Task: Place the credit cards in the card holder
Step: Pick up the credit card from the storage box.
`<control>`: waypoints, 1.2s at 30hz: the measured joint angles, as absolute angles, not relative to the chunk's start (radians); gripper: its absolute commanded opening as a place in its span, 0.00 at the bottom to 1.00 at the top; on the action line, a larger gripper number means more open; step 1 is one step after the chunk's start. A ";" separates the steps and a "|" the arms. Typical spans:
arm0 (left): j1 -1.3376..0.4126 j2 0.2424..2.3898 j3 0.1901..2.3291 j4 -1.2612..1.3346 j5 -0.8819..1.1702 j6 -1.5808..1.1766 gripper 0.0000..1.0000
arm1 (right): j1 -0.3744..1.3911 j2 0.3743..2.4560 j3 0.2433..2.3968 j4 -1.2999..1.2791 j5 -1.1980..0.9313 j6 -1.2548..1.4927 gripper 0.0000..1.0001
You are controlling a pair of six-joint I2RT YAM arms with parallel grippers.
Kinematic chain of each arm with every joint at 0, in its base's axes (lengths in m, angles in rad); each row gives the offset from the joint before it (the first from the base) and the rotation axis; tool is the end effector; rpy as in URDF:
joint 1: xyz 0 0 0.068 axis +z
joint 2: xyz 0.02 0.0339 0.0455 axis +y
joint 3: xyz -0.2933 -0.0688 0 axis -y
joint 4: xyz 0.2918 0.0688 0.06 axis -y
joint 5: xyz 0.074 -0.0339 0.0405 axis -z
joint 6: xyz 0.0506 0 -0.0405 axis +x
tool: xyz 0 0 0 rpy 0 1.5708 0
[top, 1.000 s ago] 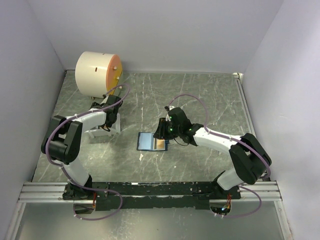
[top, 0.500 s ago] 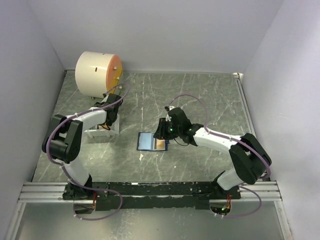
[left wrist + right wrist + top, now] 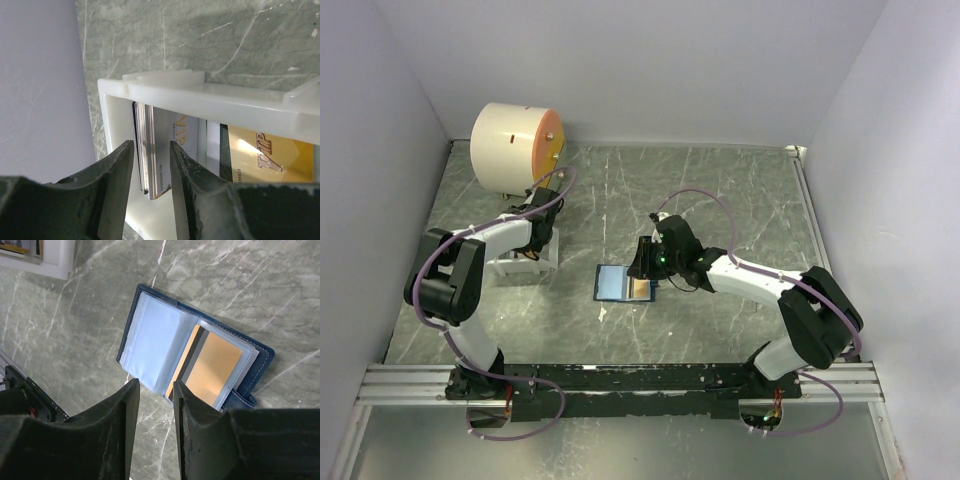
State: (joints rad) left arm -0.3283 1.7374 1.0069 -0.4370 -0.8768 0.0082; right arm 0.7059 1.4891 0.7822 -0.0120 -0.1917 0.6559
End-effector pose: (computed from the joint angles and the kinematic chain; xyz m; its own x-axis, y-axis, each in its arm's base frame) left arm 0.3607 -0.0818 0.1549 -0.8713 0.3023 -0.3866 -0.0722 0.7003 0.7102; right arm 0.2601 0.2344 0.1805 -0.8521 0.0603 -0.5199 -0.2855 0.7789 0.5584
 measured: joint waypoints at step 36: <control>-0.295 1.769 1.068 -0.496 -0.825 0.010 0.23 | 0.706 1.487 0.782 -0.012 -0.192 0.654 0.34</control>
